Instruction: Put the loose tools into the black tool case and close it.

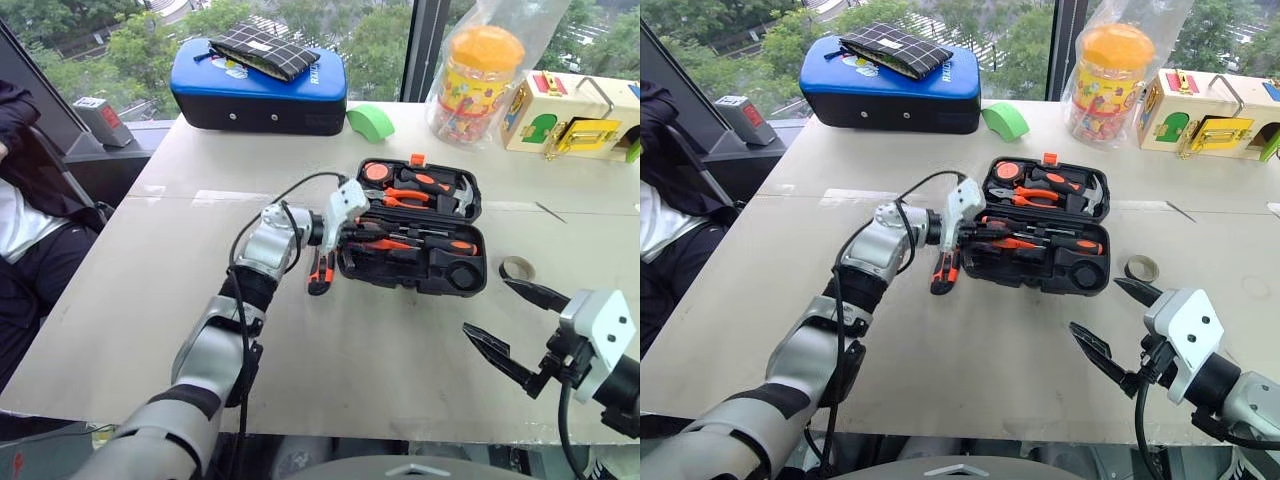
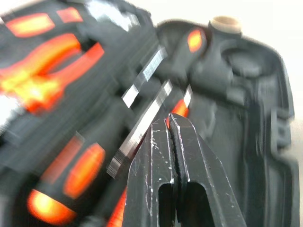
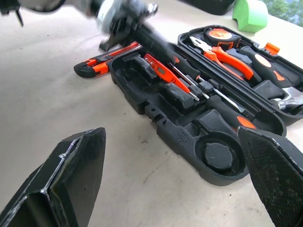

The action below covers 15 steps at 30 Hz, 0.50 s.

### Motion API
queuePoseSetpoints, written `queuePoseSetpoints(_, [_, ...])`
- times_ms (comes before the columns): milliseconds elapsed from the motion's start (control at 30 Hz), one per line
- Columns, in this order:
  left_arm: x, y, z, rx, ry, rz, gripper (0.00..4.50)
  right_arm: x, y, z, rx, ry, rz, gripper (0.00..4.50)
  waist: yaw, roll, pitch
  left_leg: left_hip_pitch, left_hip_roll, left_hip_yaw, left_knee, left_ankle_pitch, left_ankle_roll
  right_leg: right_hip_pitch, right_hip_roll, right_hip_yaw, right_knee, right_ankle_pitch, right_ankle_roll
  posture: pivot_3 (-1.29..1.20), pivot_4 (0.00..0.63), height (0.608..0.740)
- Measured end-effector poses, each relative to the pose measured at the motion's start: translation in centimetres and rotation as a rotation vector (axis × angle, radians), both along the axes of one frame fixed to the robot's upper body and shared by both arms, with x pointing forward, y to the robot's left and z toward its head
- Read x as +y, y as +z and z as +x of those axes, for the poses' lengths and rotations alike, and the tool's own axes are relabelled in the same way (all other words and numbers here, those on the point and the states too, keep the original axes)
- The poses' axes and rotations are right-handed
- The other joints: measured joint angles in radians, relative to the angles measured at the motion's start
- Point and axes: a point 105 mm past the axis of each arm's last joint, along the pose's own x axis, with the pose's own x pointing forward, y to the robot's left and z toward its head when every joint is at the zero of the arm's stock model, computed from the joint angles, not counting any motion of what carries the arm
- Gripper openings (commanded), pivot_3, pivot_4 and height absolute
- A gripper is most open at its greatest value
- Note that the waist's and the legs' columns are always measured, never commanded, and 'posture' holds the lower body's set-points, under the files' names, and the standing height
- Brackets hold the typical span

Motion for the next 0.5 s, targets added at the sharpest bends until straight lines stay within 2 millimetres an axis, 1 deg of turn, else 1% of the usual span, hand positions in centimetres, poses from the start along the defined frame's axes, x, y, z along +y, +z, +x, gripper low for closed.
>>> queuePoseSetpoints(200, [-0.2, -0.4, 0.4, -0.042, 0.012, 0.026, 0.01, 0.0, -0.2, -0.1, 0.009, -0.003, 0.0, 4.5, 0.008, 0.0, 0.0, 0.001, 0.0, 0.001, 0.0, 0.0, 0.0, 0.001, 0.0, 0.001, 0.0, 0.0, 0.0, 0.0, 0.15, 0.74])
queuePoseSetpoints(267, [-0.5, -0.3, 1.1, -0.042, 0.065, 0.016, 0.01, -0.1, -0.2, -0.2, 0.01, -0.002, -0.001, 4.5, 0.01, 0.0, 0.0, 0.001, 0.0, 0.0, 0.001, 0.0, 0.0, 0.002, -0.001, 0.0, 0.0, 0.0, 0.0, 0.0, 0.15, 0.74])
queuePoseSetpoints(400, [-0.6, -0.1, 1.8, 0.021, 0.139, -0.022, 0.01, -0.1, -0.3, -0.4, 0.017, -0.005, 0.001, 4.5, 0.006, 0.0, 0.0, 0.003, 0.0, 0.0, 0.001, 0.0, 0.0, 0.003, -0.001, 0.0, 0.001, 0.0, 0.0, 0.0, 0.15, 0.74])
queuePoseSetpoints(500, [-0.8, -0.2, 1.8, 0.073, 0.159, -0.029, 0.01, -0.1, -0.2, -0.3, 0.01, -0.005, 0.002, 4.5, 0.005, 0.0, 0.0, 0.003, 0.0, 0.0, 0.001, 0.0, 0.0, 0.003, 0.0, 0.0, 0.001, 0.0, 0.0, 0.0, 0.15, 0.74])
